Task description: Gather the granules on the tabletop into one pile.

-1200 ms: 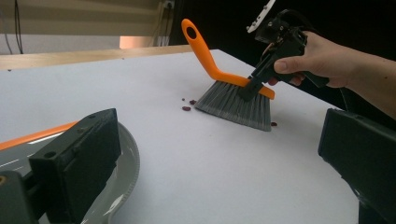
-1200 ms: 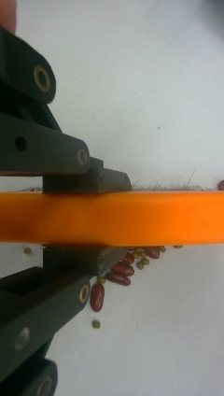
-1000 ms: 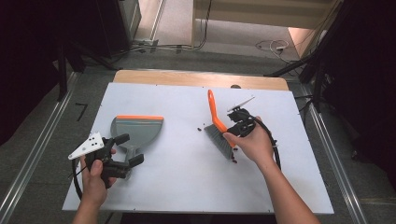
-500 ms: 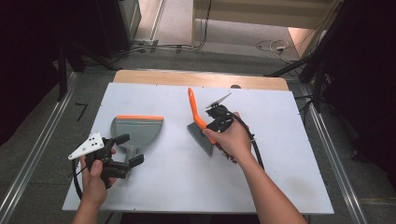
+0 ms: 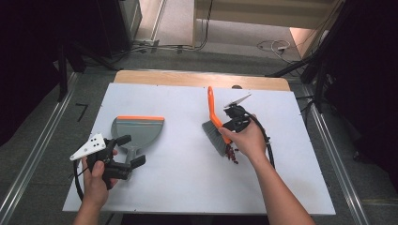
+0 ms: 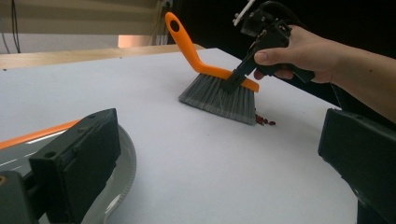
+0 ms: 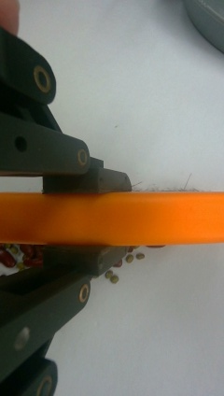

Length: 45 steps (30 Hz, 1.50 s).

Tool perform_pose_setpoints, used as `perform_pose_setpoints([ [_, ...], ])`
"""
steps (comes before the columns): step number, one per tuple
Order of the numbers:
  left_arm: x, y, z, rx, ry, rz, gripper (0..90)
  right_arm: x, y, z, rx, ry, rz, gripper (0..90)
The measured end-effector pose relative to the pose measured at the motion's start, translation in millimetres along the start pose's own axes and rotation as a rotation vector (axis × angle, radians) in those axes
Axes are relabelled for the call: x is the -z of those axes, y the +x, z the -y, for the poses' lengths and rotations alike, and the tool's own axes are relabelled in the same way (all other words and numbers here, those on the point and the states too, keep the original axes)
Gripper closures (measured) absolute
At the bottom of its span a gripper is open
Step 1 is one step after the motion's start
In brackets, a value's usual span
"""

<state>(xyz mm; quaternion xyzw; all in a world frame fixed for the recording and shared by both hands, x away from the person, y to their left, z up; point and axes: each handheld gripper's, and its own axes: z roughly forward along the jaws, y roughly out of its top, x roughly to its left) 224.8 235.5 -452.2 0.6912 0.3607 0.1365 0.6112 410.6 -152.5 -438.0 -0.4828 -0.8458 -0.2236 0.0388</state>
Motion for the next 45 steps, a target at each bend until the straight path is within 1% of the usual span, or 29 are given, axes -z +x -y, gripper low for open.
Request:
perform_pose_setpoints([
  [1, -0.1, 0.0, 0.2, 0.000, 0.000, 0.000, 0.3, 3.5, 1.4, 1.6, 0.018, -0.012, 0.010, 68.7],
  [2, -0.1, 0.3, 0.3, 0.001, 0.000, -0.001, 0.2, 8.6, 2.2, 3.1, 0.033, -0.021, 0.008, 68.7],
  [4, -0.3, 0.7, 0.8, 0.007, 0.000, -0.002, 0.2, 21.0, 3.0, 5.3, 0.079, -0.040, -0.038, 68.7],
  [5, -0.5, 0.8, 1.0, 0.007, 0.001, -0.002, 0.2, 28.2, 2.9, 6.4, 0.095, -0.047, -0.049, 68.7],
  [7, -0.9, 0.9, 1.0, 0.004, 0.004, -0.002, 0.3, 43.2, 3.0, 9.0, 0.168, -0.057, -0.036, 68.7],
  [8, -1.0, 0.6, 1.0, 0.004, 0.004, -0.001, 0.2, 50.5, 1.8, 10.9, 0.185, -0.056, -0.027, 68.7],
  [9, -1.1, 0.4, 1.0, 0.004, 0.003, -0.001, 0.2, 57.2, 1.0, 13.6, 0.226, -0.063, -0.008, 68.7],
  [10, -1.1, 0.2, 1.0, 0.004, 0.002, -0.002, 0.2, 62.9, 0.7, 17.3, 0.290, -0.069, -0.003, 68.6],
  [12, -1.1, 0.2, 0.9, 0.005, 0.002, -0.002, 0.2, 70.1, -1.2, 27.0, 0.414, -0.058, -0.030, 68.7],
  [13, -1.2, 0.3, 1.0, 0.005, 0.002, -0.002, 0.3, 71.2, -1.0, 33.1, 0.465, -0.046, -0.030, 68.7],
  [15, -2.1, -0.2, 1.1, 0.007, 0.003, -0.003, 0.3, 68.9, -0.6, 45.1, 0.571, 0.002, 0.005, 68.7],
  [16, -2.6, -0.3, 1.2, 0.006, 0.005, -0.001, 0.3, 65.6, -1.0, 51.1, 0.633, 0.023, 0.019, 68.7],
  [17, -3.3, -0.7, 1.3, 0.006, 0.008, 0.000, 0.2, 62.5, -0.9, 57.1, 0.681, 0.039, 0.037, 68.7],
  [19, -4.6, -1.3, 1.6, 0.003, 0.013, 0.002, 0.3, 57.1, -2.4, 66.0, 0.723, 0.065, 0.024, 68.7],
  [21, -5.7, -1.8, 1.8, 0.004, 0.016, 0.001, 0.3, 53.9, -4.3, 72.4, 0.757, 0.062, -0.014, 68.7],
  [23, -6.1, -1.6, 2.0, 0.004, 0.018, -0.001, 0.2, 51.7, -4.3, 76.7, 0.785, 0.057, -0.032, 68.7],
  [25, -6.6, -1.1, 2.4, 0.003, 0.020, -0.002, 0.3, 47.9, -2.1, 77.8, 0.819, 0.075, -0.042, 68.6],
  [26, -6.8, -1.0, 2.7, 0.005, 0.020, -0.001, 0.3, 45.7, -1.1, 77.5, 0.819, 0.087, -0.039, 68.6],
  [27, -7.0, -1.0, 2.7, 0.005, 0.022, -0.001, 0.2, 42.3, -0.7, 75.9, 0.831, 0.095, -0.043, 68.6],
  [29, -7.1, -1.4, 2.8, 0.007, 0.024, -0.001, 0.3, 36.2, 0.0, 72.1, 0.832, 0.119, -0.030, 68.7],
  [30, -6.9, -1.4, 2.7, 0.004, 0.026, 0.000, 0.3, 33.3, -1.0, 69.1, 0.844, 0.112, -0.036, 68.7],
  [31, -6.8, -1.6, 2.7, 0.005, 0.026, 0.000, 0.3, 32.1, -1.5, 66.3, 0.831, 0.108, -0.036, 68.7],
  [35, -6.4, -1.1, 2.9, 0.003, 0.025, 0.000, 0.3, 27.5, -5.1, 53.7, 0.823, 0.113, -0.053, 68.6],
  [40, -6.4, -0.4, 2.9, 0.005, 0.023, -0.001, 0.2, 24.4, -9.4, 42.4, 0.808, 0.119, -0.068, 68.6],
  [41, -6.6, -0.4, 3.0, 0.005, 0.022, 0.000, 0.3, 23.4, -10.0, 40.5, 0.818, 0.114, -0.074, 68.6],
  [45, -6.8, -0.6, 2.9, 0.005, 0.021, 0.001, 0.2, 22.2, -10.0, 33.8, 0.824, 0.118, -0.063, 68.6],
])
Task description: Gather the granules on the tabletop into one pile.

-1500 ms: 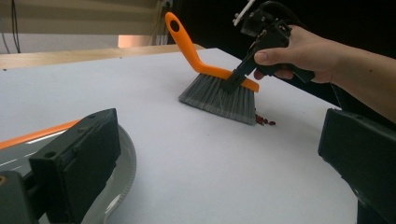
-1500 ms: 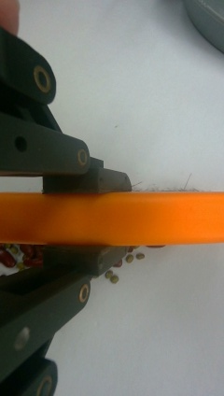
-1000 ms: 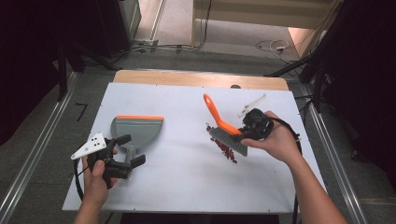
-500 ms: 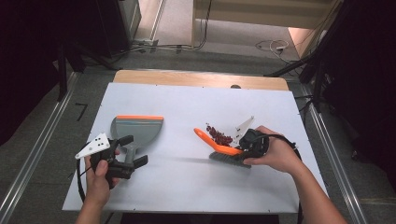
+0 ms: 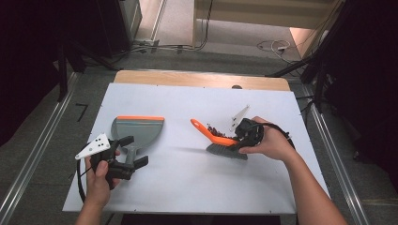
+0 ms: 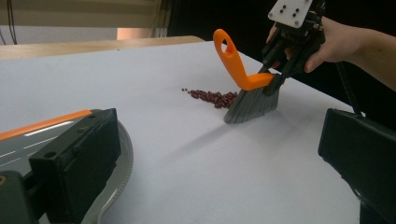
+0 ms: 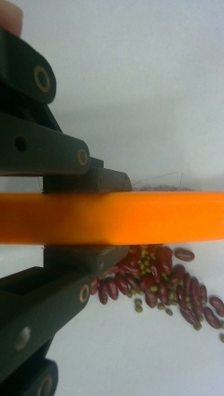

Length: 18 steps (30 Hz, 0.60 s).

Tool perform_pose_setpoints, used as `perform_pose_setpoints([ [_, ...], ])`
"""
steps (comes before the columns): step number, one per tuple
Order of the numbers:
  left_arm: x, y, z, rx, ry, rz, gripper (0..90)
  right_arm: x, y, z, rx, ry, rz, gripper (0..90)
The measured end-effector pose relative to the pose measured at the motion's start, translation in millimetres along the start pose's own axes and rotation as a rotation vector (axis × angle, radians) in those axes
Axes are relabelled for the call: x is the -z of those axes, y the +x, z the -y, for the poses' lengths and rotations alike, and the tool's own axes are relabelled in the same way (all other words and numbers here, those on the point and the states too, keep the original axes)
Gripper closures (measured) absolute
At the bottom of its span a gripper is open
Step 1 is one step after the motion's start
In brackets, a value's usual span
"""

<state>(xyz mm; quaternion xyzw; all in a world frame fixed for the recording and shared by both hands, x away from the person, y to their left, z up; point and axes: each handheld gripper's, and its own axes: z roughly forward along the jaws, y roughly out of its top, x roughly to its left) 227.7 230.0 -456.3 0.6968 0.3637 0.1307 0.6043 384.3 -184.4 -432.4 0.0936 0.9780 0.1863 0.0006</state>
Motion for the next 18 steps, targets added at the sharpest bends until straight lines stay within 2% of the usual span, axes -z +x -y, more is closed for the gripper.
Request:
perform_pose_setpoints([
  [4, 0.1, -0.4, 0.0, -0.001, 0.001, 0.001, 0.3, -1.3, -7.4, -4.3, -0.002, -0.010, 0.016, 68.6],
  [9, 0.2, -0.3, 0.0, -0.001, 0.001, 0.001, 0.3, -3.0, -17.0, -7.0, -0.024, -0.016, 0.002, 68.6],
  [18, 0.3, -0.1, -0.1, -0.001, -0.001, 0.002, 0.2, -4.7, -29.9, -12.4, -0.023, -0.024, -0.006, 68.6],
])
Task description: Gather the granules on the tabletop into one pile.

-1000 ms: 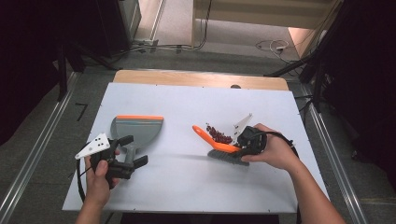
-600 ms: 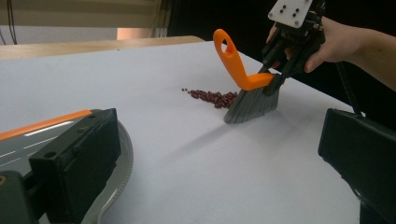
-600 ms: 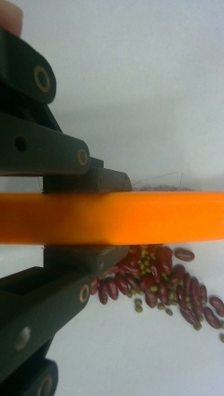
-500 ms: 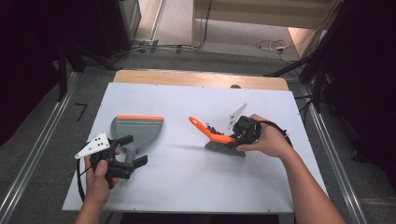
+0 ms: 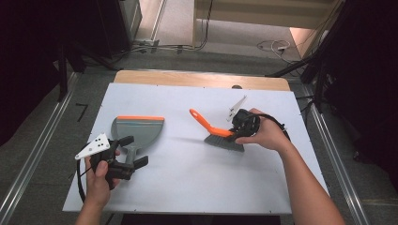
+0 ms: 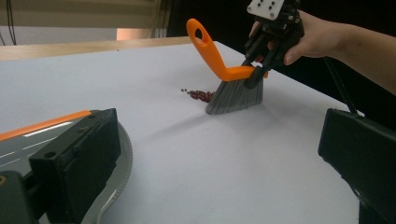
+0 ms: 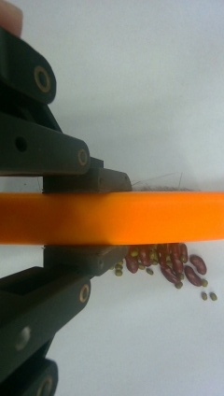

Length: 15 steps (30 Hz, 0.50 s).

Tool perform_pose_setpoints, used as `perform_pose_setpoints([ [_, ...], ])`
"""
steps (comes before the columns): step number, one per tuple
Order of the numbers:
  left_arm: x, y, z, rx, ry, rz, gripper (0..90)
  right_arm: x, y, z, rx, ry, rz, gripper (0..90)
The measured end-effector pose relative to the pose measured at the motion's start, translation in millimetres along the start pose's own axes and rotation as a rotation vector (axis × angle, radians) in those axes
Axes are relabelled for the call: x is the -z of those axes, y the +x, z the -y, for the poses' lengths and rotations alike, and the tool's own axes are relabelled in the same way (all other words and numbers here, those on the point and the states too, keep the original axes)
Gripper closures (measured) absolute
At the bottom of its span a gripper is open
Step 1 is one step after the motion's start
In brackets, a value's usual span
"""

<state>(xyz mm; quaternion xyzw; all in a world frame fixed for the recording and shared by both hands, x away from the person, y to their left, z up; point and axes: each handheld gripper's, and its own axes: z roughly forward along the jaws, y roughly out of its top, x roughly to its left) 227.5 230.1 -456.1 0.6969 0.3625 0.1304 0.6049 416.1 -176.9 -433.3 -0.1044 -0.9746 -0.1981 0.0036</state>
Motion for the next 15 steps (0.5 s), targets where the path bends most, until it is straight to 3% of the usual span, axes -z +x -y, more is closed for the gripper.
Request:
perform_pose_setpoints([
  [6, 0.1, -0.3, 0.0, -0.004, 0.003, 0.001, 0.3, 0.2, -6.9, -3.8, -0.030, 0.001, 0.025, 68.6],
  [15, -0.1, -0.2, 0.1, -0.003, 0.002, 0.001, 0.3, -1.2, -14.1, -10.4, -0.035, 0.003, 0.057, 68.6],
])
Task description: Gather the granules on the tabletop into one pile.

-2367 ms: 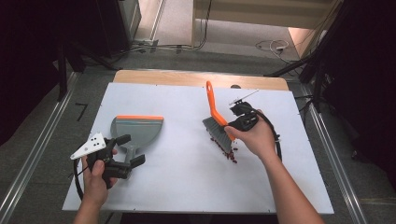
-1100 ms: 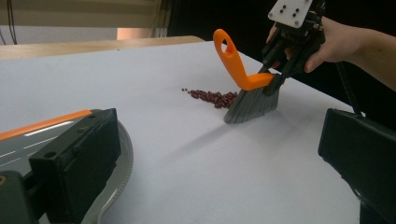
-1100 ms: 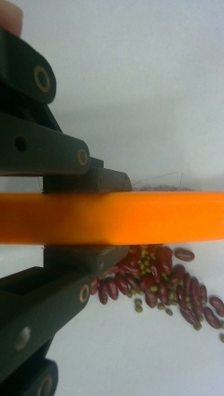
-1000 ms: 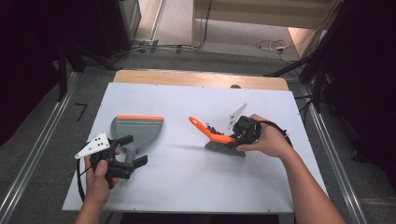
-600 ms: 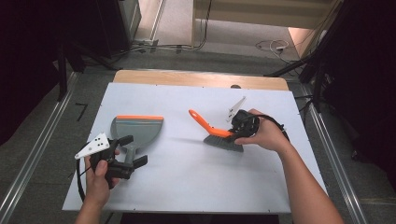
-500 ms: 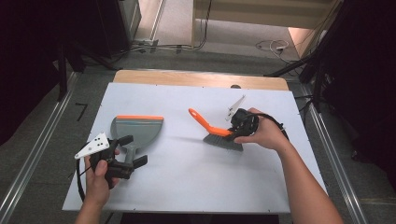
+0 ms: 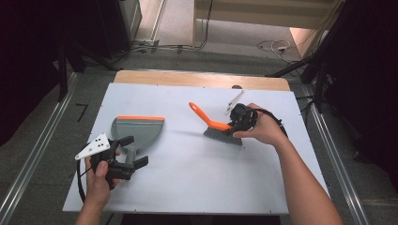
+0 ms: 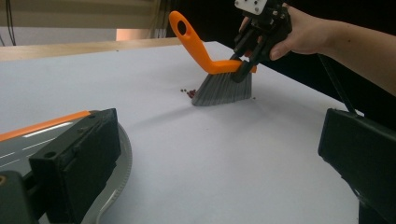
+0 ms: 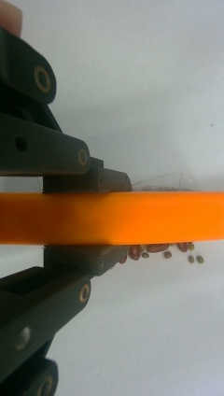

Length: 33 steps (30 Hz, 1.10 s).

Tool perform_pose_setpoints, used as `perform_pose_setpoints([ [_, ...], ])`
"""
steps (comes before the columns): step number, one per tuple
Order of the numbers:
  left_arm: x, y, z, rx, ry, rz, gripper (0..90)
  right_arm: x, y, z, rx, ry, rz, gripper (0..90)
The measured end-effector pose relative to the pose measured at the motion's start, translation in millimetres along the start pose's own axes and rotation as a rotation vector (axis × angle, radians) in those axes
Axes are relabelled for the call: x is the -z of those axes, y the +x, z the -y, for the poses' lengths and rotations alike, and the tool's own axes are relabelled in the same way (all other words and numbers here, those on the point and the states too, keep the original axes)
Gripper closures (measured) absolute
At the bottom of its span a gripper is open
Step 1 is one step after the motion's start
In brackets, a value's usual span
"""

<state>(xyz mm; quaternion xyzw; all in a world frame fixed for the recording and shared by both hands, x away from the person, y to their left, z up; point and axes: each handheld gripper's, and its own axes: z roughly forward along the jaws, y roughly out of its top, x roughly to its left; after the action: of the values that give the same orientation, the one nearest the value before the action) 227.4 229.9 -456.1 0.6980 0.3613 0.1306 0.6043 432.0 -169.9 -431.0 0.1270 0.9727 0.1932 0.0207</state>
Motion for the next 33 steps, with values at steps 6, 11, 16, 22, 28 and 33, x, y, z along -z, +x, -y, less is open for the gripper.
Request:
perform_pose_setpoints([
  [6, -0.3, -0.5, -0.1, 0.000, 0.002, 0.001, 0.2, -0.2, -1.4, -4.3, -0.005, 0.007, 0.021, 68.6],
  [11, -0.4, 0.0, 0.1, 0.000, 0.003, 0.001, 0.3, 0.6, -1.6, -6.0, 0.006, -0.006, 0.025, 68.6],
  [16, -0.5, 0.1, 0.3, 0.002, 0.001, 0.000, 0.3, 13.6, 3.1, -3.6, 0.010, -0.028, 0.023, 68.6],
  [22, -0.4, -0.3, 0.0, 0.001, 0.003, 0.001, 0.2, 26.5, 11.6, 13.8, 0.043, -0.011, -0.004, 68.6],
  [28, -3.0, -2.6, 0.0, -0.001, 0.006, 0.004, 0.2, 16.1, 13.2, 32.9, 0.047, 0.022, -0.050, 68.6],
  [33, -5.5, -3.5, 0.8, -0.004, 0.016, 0.005, 0.3, 12.7, 7.5, 30.8, 0.024, 0.002, -0.029, 68.6],
])
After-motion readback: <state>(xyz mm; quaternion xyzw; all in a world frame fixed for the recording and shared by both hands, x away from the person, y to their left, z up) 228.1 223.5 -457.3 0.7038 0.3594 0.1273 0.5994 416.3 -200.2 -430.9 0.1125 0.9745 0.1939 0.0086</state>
